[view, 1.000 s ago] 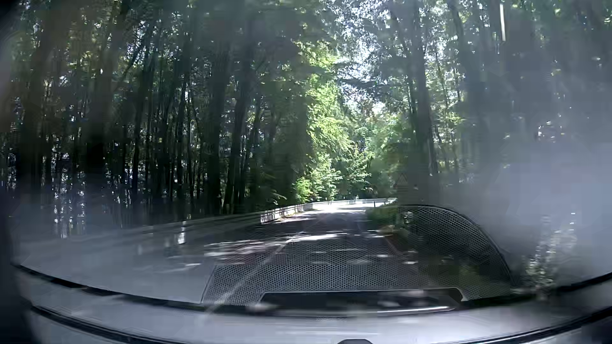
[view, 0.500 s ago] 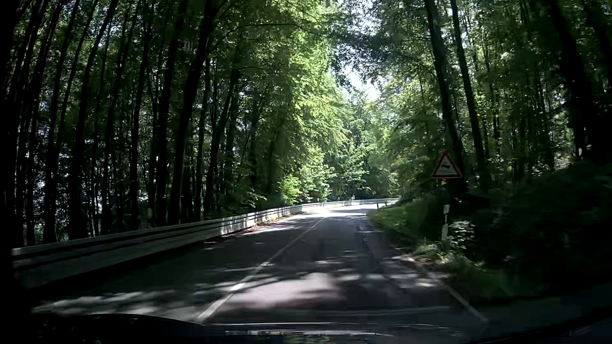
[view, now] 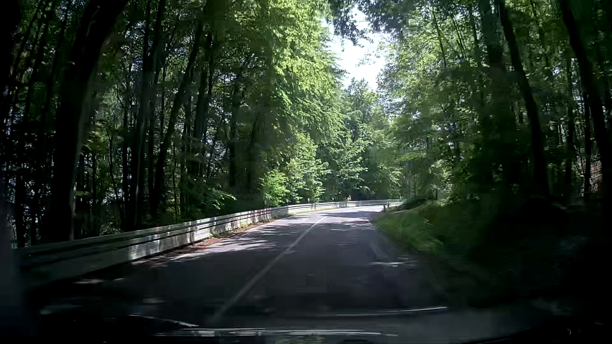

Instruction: Follow the waypoints while adhering to traffic rules and regulations

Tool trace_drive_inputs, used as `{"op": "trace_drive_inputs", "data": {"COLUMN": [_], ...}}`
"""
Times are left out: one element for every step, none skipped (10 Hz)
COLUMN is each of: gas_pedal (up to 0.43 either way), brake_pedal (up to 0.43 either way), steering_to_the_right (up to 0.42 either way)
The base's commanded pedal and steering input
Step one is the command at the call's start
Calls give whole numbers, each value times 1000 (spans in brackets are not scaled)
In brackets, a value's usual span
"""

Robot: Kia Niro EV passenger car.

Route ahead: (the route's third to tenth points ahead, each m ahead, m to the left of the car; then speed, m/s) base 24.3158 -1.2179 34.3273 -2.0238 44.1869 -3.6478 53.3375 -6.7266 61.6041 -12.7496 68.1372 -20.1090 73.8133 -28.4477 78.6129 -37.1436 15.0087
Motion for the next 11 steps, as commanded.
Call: {"op": "trace_drive_inputs", "data": {"gas_pedal": [20, 0, 0, 0, 0, 0, 0, 0, 0, 0, 39], "brake_pedal": [0, 0, 0, 0, 0, 0, 0, 0, 0, 0, 0], "steering_to_the_right": [10, 11, 11, 14, 16, 16, 13, 12, 12, 15, 17]}}
